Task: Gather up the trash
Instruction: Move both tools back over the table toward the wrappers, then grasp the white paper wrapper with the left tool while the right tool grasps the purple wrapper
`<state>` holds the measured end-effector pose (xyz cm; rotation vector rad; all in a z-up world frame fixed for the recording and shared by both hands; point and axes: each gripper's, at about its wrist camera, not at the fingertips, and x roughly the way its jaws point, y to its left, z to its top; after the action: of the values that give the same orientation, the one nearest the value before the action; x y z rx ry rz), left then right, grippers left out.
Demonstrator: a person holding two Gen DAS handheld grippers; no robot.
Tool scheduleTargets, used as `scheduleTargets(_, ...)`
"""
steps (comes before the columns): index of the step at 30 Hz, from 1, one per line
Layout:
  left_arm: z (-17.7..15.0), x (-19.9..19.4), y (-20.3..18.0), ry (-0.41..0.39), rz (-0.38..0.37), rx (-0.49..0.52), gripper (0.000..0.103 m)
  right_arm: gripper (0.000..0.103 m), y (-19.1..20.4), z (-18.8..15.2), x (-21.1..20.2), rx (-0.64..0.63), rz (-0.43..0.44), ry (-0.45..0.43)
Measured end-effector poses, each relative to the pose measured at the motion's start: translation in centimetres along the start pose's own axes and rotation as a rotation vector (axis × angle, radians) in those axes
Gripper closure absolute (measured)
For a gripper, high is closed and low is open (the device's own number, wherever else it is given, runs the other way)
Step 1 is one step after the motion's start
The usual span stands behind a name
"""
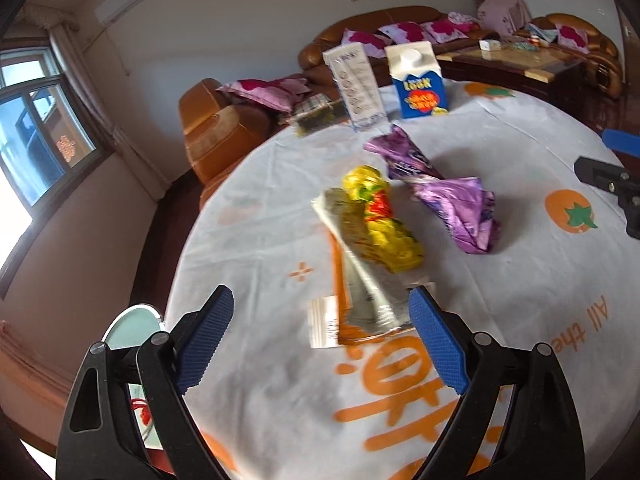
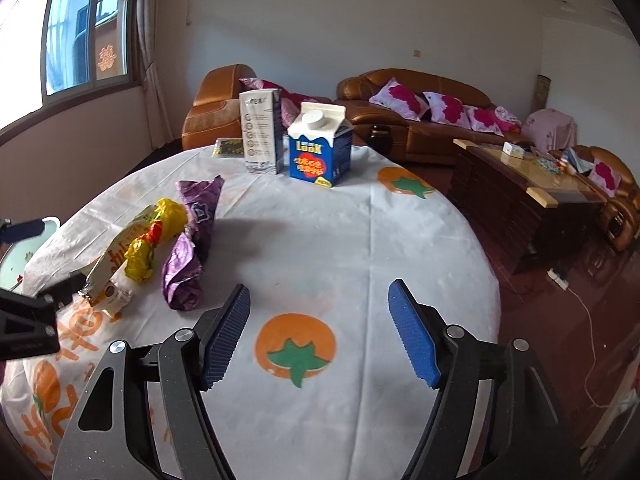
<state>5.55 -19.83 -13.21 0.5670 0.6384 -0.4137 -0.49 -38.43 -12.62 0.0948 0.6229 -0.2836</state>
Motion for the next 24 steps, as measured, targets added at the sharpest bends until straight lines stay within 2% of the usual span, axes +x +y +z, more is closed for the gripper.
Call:
scheduleTargets(5,-0.5,1.2,0.2,0.034,0.017,0.020,0.015,0.030,-0.7,-0.5,0.3,0.017,-0.005,0.004)
scheduleTargets(9,-1.5,2.0,3.7,0.059,0.088,-0.015,0.010,0.029,-0.4,-0.8,0.5,0.016,0.009,0.004)
scheduleTargets(12,-2.0,2.9,6.8,0.077,0.173,-0.042,0.010,0.029,0.0,-1.0,0.7,0.013,0.020,0.008)
scheduleTargets(16,-2.5,3.8,10.5,0.104,0.232,-0.109,0.010,0.027,0.5,-1.1,0.7,-0.002,0.026,0.006)
scheduleTargets(19,-2.4,3.2,11.3,0.095,0.217,-0.158,0.010,0.026,0.7,-1.2,0.7,-0.001,0.026,0.003)
scheduleTargets(24,-2.0,2.5,8.4,0.067,0.154,-0.120,0.010,0.026,0.8,-1.3,0.6,-0.004,0.027,0.005)
